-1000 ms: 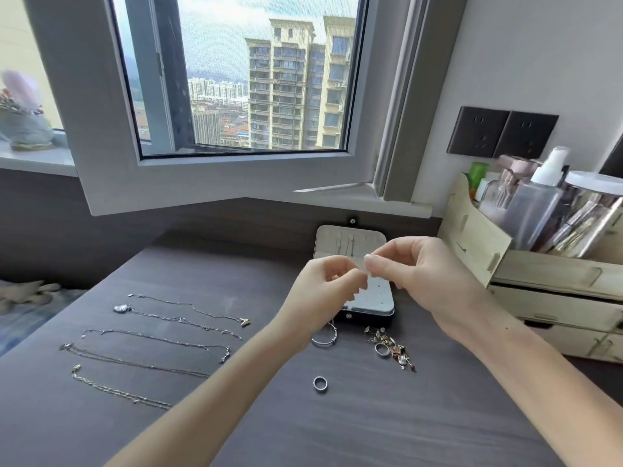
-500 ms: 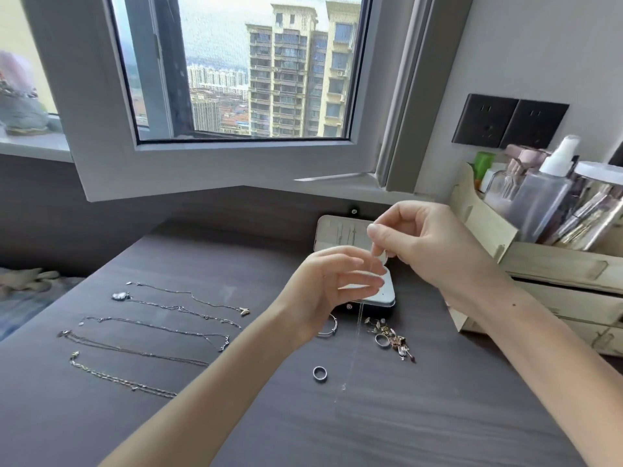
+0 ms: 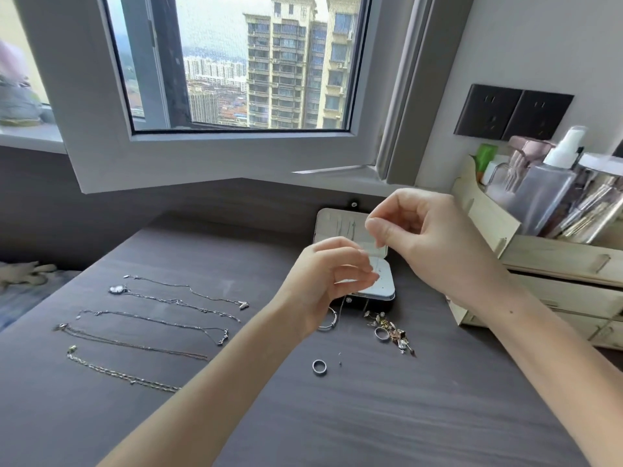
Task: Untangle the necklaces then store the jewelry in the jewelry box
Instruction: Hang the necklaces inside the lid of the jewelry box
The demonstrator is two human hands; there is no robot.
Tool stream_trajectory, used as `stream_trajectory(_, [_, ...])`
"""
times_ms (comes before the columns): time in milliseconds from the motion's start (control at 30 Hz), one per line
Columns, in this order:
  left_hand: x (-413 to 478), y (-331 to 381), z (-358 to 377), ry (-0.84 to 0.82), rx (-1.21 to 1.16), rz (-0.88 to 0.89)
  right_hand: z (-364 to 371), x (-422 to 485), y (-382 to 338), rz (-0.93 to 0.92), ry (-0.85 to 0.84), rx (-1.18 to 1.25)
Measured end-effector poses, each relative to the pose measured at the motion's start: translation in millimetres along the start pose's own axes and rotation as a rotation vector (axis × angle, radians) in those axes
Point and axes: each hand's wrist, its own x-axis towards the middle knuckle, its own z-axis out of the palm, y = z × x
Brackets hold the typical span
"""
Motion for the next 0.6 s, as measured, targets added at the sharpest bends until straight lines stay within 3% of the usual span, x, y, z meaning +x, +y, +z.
stream_trajectory(100, [7.4, -12.8, -1.9, 0.111, 0.106, -0.029, -2.3, -2.0, -5.4, -0.032, 0.046, 0.047])
stream_trajectory(233, [12.2, -33.1, -12.0, 0.181, 0.183, -0.104, -14.3, -1.1, -8.5, -0.015, 0.151, 0.281])
stream_trajectory(367, [15.0, -32.4, -26.7, 0.223, -0.193, -0.274, -29.2, -5.0, 0.6, 0.087, 0.28, 0.517])
stream_trajectory(500, [21.2, -12.9, -38.4, 0.28, -0.57, -0.246, -25.9, -18.6, 33.2, 0.3, 0.284, 0.423])
stream_trajectory(600, [31.3, 8.5, -38.5, 0.314, -0.489, -0.217, -13.6, -28.9, 63.0, 0.465, 0.211, 0.315])
